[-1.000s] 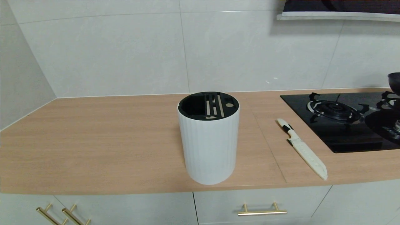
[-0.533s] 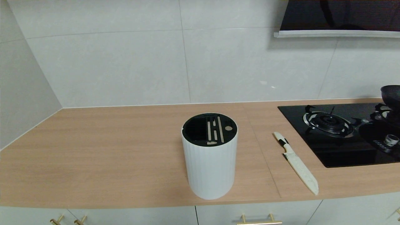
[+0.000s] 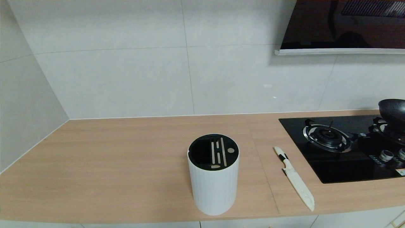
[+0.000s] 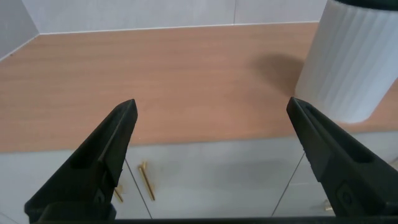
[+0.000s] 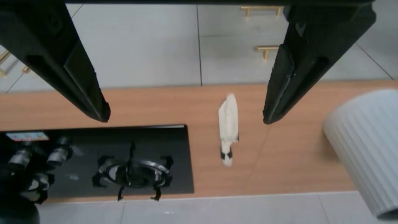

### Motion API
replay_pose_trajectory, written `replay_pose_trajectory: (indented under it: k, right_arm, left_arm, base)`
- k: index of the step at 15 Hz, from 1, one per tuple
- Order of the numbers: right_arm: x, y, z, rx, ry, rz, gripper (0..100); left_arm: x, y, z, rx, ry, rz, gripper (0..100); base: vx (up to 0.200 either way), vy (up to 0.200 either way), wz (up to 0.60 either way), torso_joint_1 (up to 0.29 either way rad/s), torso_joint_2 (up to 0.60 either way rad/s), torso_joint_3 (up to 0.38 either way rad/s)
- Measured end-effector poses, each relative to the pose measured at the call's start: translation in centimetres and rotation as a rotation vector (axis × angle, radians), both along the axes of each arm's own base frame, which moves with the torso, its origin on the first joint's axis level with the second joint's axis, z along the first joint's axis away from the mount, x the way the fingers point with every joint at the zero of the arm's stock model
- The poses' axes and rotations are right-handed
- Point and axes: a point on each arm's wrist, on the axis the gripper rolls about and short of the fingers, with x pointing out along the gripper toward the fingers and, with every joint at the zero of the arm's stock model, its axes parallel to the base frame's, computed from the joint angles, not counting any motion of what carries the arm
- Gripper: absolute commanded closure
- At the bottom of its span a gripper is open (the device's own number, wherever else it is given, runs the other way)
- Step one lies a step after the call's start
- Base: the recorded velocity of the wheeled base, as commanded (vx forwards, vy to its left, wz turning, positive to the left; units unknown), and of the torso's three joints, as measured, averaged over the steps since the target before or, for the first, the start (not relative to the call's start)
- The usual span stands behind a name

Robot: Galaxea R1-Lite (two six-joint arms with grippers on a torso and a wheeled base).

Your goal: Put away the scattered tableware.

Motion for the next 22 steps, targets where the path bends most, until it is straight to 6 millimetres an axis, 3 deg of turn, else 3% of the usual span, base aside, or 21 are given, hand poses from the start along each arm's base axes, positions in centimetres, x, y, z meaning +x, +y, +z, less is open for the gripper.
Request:
replay_pose_trajectory:
  k: [18,22]
  right_arm:
    - [0.0,0.0,0.0,-0.009,0.000,0.000,0]
    - [-0.6,0.0,2.6,-0.008,-0.099,0.009,0]
  left_arm:
    - [0.0,0.0,0.0,0.000,0.000,0.000,0]
    - [0.0,0.0,0.0,0.000,0.000,0.000,0]
  base:
    - [0.000,0.000,0.00,0.023,-0.05,-0.025]
    - [0.000,0.000,0.00,0.000,0.00,0.000]
